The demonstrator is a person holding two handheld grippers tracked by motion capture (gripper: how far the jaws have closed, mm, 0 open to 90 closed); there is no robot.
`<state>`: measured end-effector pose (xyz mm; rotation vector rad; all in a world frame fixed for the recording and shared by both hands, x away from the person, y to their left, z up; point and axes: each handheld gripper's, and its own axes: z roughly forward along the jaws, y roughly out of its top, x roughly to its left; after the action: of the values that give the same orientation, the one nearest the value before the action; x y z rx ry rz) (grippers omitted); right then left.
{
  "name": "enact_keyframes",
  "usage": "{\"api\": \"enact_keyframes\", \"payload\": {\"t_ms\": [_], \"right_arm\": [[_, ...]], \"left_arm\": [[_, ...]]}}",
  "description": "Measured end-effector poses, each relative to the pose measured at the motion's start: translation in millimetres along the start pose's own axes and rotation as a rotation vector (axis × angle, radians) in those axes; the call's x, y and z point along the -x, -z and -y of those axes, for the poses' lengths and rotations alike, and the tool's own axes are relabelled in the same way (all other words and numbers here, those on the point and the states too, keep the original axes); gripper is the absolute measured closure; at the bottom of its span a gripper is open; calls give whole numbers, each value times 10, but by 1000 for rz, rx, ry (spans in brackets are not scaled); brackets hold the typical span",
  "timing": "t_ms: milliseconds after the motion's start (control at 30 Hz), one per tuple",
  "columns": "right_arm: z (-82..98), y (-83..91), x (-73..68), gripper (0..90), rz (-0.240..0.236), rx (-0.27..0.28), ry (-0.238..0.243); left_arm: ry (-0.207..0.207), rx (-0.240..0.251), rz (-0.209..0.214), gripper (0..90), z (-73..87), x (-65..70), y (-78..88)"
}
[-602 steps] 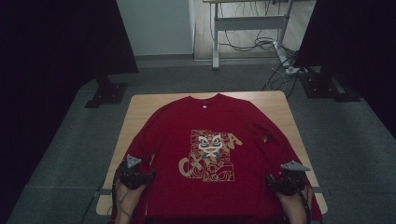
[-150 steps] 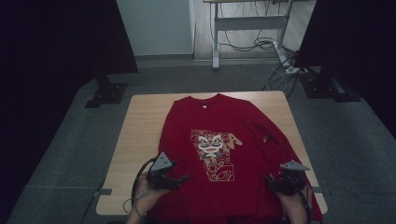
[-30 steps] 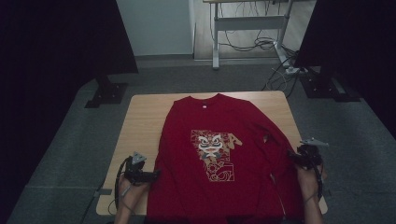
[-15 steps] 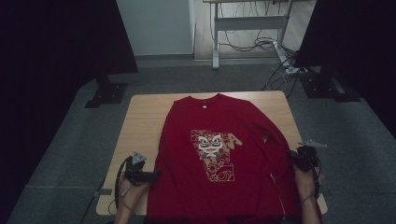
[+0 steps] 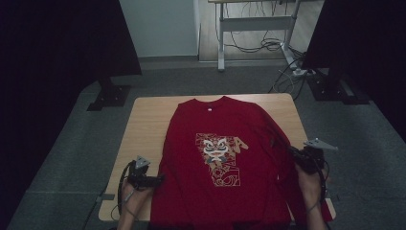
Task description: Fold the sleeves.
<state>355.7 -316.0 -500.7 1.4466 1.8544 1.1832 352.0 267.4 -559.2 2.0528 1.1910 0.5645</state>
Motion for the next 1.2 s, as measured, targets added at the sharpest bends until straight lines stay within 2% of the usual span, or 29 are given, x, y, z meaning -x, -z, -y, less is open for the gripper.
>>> {"api": "enact_keyframes", "payload": {"t_ms": [33,67,100,233,267,300,333,433,500,633,700,733,800,900,933,1067,1133,1167,1200], "right_arm": [[0,0,0,873,0,0,0],[-73,5,-146,873,-39,10,26],[-90,5,-182,873,-47,12,32],[-101,4,-207,873,-53,14,35],[-136,-4,-288,873,-75,19,45],[-136,-4,-288,873,-75,19,45],[-163,-12,-372,873,-97,23,53],[-169,-16,-398,873,-106,24,55],[-186,-47,-496,874,-139,23,62],[-188,-58,-519,873,-148,24,63],[-194,-79,-570,873,-163,22,66],[-208,-116,-666,873,-191,22,78],[-217,-142,-743,873,-210,20,87],[-219,-156,-773,873,-219,19,92],[-215,-218,-861,873,-244,11,100],[-204,-288,-948,873,-264,-1,111],[-204,-288,-948,873,-264,-1,111],[-196,-347,-1034,873,-284,-8,123],[-196,-347,-1034,873,-284,-8,123]], "left_arm": [[0,0,0,70,0,0,0],[0,0,0,70,0,0,0],[0,0,0,70,0,0,0],[0,0,0,70,0,-1,0],[0,0,0,70,0,-1,0],[0,0,0,70,0,-1,0],[0,0,0,70,0,-1,0],[0,0,1,70,0,-1,0],[0,0,0,70,0,-1,0],[0,0,0,70,0,-1,0],[0,0,0,70,0,-1,0],[0,0,0,70,0,-1,0],[0,0,1,70,-1,0,-1],[0,0,1,70,-1,0,-1],[-1,0,2,70,-2,0,-2],[-1,0,2,70,-2,0,-2],[-1,0,3,70,-2,0,-3],[-1,0,3,70,-2,0,-3],[-1,1,3,70,-3,0,-3]]}}
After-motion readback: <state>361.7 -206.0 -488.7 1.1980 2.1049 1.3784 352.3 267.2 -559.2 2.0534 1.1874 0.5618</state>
